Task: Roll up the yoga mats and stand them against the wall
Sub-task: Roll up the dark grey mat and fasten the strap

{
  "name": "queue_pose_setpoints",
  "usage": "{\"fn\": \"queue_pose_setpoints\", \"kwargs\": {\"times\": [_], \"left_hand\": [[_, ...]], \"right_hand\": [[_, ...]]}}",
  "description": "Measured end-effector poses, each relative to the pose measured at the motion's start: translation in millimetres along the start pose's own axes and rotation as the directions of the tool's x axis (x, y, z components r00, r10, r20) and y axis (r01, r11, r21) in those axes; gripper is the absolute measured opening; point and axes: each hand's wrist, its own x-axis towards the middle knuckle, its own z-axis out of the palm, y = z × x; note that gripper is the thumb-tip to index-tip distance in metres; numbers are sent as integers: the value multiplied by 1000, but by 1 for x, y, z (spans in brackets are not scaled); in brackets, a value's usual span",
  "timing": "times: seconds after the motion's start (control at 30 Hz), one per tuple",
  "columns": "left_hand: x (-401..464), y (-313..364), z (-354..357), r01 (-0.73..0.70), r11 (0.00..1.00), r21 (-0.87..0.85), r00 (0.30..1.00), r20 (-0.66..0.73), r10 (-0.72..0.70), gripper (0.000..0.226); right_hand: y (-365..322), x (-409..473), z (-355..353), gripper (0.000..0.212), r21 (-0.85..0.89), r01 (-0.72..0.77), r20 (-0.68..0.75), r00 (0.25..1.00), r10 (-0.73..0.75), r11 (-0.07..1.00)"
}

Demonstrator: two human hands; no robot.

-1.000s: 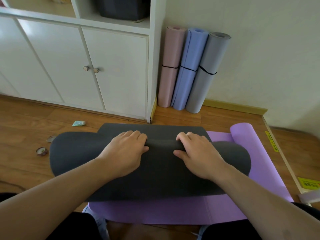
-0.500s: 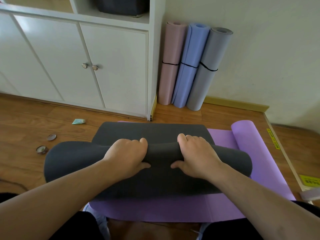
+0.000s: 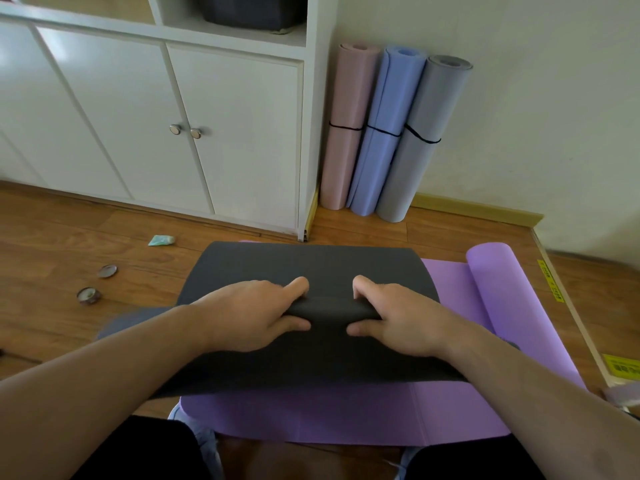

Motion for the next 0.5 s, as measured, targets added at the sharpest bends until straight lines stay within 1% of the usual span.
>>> {"fn": "queue_pose_setpoints", "kwargs": {"times": [0.07, 0.13, 0.23, 0.3, 0.37, 0.43, 0.5], "left_hand": [[-2, 3, 0, -25, 999, 36, 999, -46, 26, 20], [-1, 4, 2, -23, 995, 94, 994, -107, 33, 20], [3, 9, 4, 57, 993, 105, 979, -199, -35, 25], [7, 13, 6, 129, 988, 81, 958, -267, -103, 30], [12, 17, 7, 180, 980, 84, 941, -306, -146, 32], [16, 18, 9, 207, 974, 93, 930, -327, -167, 34], [20, 18, 11, 208, 973, 101, 930, -329, -165, 32]], "right_hand": [[2, -1, 0, 28, -13, 43, -78, 996, -44, 999], [3, -2, 1, 27, -62, 59, -158, 985, -68, 996], [1, 0, 3, 20, -94, 30, -254, 966, -53, 995], [-2, 1, 3, 18, -102, -17, -288, 957, -13, 995], [-5, 3, 4, 22, -130, -52, -334, 942, 5, 990], [-7, 4, 5, 23, -159, -57, -365, 931, -5, 986], [-7, 6, 6, 25, -213, -48, -352, 935, -31, 976]]}}
